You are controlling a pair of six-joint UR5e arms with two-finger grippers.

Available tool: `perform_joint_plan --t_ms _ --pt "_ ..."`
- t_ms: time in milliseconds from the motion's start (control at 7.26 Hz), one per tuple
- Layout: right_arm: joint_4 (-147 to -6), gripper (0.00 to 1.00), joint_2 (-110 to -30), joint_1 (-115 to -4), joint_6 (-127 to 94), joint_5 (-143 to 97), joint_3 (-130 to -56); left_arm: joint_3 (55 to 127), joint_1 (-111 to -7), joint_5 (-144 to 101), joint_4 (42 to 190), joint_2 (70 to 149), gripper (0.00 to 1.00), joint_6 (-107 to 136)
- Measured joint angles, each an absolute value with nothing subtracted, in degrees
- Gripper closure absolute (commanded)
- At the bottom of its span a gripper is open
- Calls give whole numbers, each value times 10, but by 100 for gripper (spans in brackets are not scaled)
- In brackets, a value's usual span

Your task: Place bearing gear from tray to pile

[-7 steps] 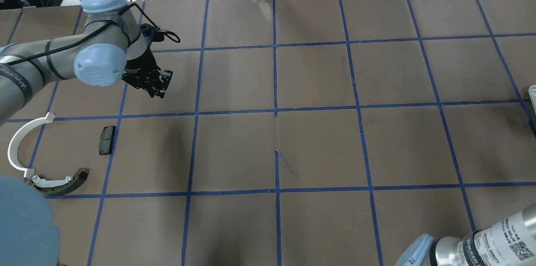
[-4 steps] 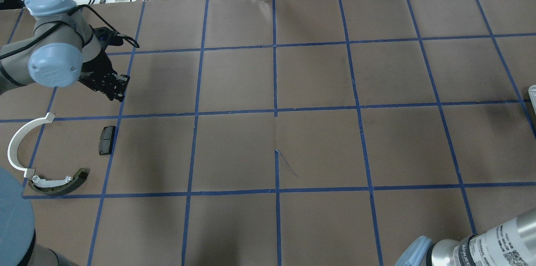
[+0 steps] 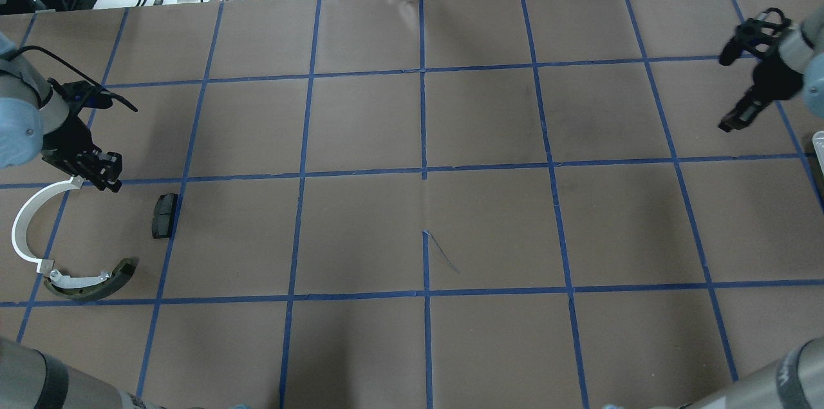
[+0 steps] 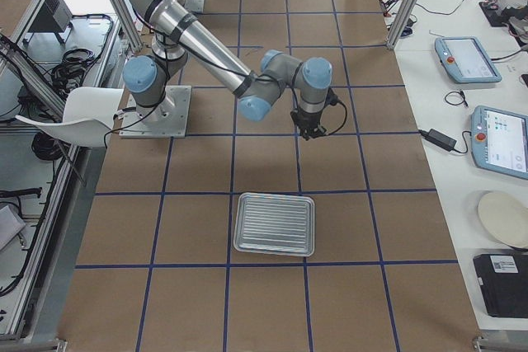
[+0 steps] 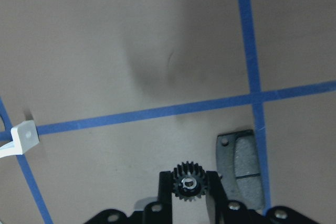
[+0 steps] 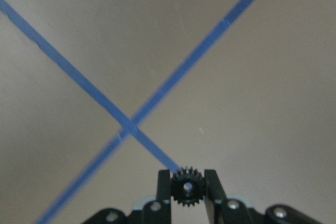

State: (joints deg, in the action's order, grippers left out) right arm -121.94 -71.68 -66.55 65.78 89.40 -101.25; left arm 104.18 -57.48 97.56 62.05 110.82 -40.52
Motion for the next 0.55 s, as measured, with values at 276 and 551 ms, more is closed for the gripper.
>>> perform_joint_plan --t_ms 276,551 --pt "-1209 100 -729 -850 373 897 -1016 1085 -559 975 580 1104 100 -411" --pt "-1210 100 -719 -1007 106 892 -1016 1099 -557 977 573 1103 20 -411"
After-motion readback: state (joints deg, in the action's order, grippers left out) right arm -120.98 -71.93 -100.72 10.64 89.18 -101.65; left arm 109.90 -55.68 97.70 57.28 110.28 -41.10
